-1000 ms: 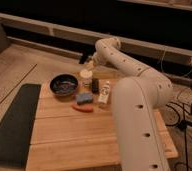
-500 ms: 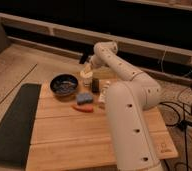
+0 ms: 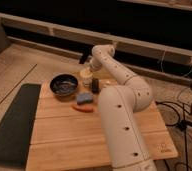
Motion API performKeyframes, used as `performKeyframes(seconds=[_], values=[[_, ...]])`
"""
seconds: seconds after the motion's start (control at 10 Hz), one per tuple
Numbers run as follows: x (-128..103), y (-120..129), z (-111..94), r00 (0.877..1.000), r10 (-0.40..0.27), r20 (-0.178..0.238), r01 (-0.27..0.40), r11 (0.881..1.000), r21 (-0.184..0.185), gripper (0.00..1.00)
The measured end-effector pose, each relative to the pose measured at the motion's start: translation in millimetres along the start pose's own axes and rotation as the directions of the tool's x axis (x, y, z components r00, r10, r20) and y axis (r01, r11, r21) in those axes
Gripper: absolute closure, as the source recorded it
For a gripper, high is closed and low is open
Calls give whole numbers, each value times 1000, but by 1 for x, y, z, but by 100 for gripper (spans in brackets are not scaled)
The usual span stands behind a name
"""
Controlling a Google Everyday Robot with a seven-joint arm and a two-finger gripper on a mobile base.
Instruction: Pick up the ceramic cup
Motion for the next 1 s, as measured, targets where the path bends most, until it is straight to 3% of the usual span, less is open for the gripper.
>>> performKeyframes(seconds=[0.2, 0.3, 0.5, 0.7, 1.0], values=[[-4, 1, 0, 1000, -7, -1, 7, 1000, -5, 95], [-8, 3, -1, 1000, -17, -1, 17, 1000, 0, 100], [-11, 0, -3, 1000, -29, -11, 29, 999, 20, 100], [-15, -8, -13, 998, -47, -33, 49, 996, 69, 100], [-50, -9, -51, 997, -80, 16, 77, 990, 121, 100]])
